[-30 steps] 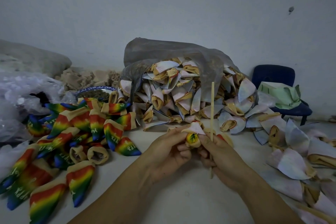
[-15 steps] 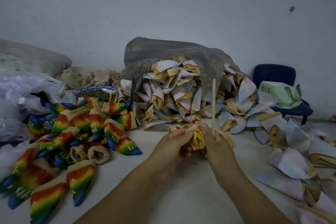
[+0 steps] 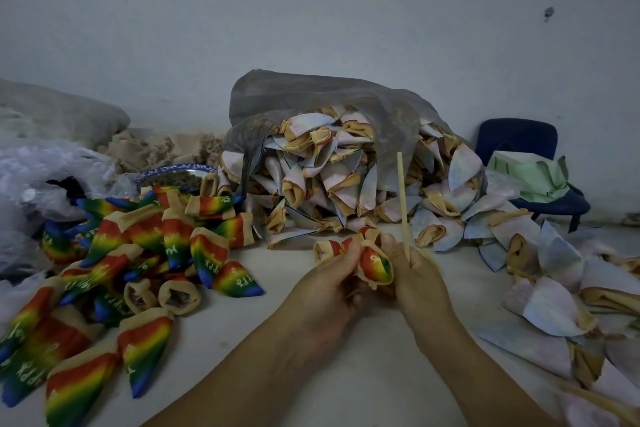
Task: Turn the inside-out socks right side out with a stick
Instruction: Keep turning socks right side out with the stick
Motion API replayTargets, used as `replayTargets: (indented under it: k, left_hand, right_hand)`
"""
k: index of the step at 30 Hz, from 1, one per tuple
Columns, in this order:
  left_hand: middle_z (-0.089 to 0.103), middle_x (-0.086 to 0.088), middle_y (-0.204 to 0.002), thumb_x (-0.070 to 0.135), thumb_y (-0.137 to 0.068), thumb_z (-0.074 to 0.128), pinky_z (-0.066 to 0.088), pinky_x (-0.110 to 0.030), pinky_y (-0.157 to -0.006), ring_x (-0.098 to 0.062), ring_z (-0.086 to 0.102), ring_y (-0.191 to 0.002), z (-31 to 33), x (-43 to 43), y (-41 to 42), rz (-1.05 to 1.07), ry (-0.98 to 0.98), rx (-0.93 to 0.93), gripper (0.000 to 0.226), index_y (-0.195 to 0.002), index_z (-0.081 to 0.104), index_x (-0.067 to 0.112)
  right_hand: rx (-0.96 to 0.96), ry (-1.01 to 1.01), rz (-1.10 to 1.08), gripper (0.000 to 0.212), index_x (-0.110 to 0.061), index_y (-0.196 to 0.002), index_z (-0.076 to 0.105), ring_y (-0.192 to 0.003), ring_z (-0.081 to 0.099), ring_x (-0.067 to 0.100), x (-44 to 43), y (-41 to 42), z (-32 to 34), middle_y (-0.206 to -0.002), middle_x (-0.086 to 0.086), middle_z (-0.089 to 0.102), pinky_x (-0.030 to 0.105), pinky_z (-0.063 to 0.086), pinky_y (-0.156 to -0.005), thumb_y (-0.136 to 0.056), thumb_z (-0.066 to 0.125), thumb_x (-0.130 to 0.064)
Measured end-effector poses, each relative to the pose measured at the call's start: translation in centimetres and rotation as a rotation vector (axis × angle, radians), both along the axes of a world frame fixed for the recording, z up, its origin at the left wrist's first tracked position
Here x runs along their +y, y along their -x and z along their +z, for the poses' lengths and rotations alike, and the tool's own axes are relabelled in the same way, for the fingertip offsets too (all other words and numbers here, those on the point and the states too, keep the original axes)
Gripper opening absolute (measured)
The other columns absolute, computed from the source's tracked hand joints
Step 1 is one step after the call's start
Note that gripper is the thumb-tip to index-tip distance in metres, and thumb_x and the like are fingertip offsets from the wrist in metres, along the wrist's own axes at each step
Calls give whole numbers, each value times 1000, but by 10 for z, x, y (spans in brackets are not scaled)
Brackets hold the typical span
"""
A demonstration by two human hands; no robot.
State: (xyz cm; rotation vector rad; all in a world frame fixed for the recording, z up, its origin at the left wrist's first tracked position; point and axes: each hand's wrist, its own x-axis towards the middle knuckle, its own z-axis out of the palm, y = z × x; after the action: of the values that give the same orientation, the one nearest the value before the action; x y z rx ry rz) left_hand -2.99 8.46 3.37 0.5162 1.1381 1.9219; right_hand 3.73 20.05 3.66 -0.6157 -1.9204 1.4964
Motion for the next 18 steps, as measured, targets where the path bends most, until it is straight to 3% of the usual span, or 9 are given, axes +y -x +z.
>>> replayTargets:
  k: [2,5,7,11,14,16,18]
  left_hand:
    - [57,0,-74,44,-84,65,37,-20,-57,-6,48,-61,0,-2,5,68,24,27,32,-94,76,15]
    - [47,1,-62,46,-79,69,33,-22,-55,-8,41,-56,1,-6,12,115,46,69,31,-80,69,15]
    - [43,1,-58,46,-81,66,33,-22,-53,-9,39,-53,2,-8,13,115,51,109,29,-73,70,18]
    - [41,0,-55,48,-85,60,32,-22,-53,-10,37,-53,4,-13,15,126,110,200,38,-85,64,10]
    - [45,1,-55,45,-91,55,40,-19,-53,-9,42,-52,4,-14,16,143,127,224,38,-77,68,12]
    - [53,2,-55,41,-95,52,48,-16,-54,-6,53,-52,3,-14,17,122,111,214,42,-65,72,20]
    - [66,5,-63,43,-93,51,54,-17,-65,-3,64,-63,3,-13,18,103,103,230,39,-72,73,19]
  right_hand:
    - [55,-117,-33,46,-30,-79,57,-68,59,-7,-1,-4,4,-72,-7,65,7,42,-54,-70,43,-72]
    - [78,-265,-4,27,-42,-82,57,-80,57,-6,-4,-5,9,-90,-11,58,6,44,-63,-76,47,-66]
    - [26,-287,48,19,-39,-85,59,-83,56,-8,-7,-5,10,-96,-8,58,4,43,-65,-83,52,-56]
    - [-14,-198,174,16,-23,-94,66,-61,56,-11,-7,-7,11,-84,-5,61,7,41,-51,-91,58,-37]
    - [-44,-104,226,10,-24,-89,63,-46,51,-8,-8,-8,10,-69,-8,57,9,37,-42,-91,59,-33]
    - [-97,-114,231,9,-29,-84,60,-51,55,-2,-10,-7,9,-71,-5,62,15,43,-46,-92,57,-34]
    - [-104,-146,232,11,-33,-80,59,-60,60,2,-11,-7,7,-74,-6,65,18,47,-52,-90,58,-36]
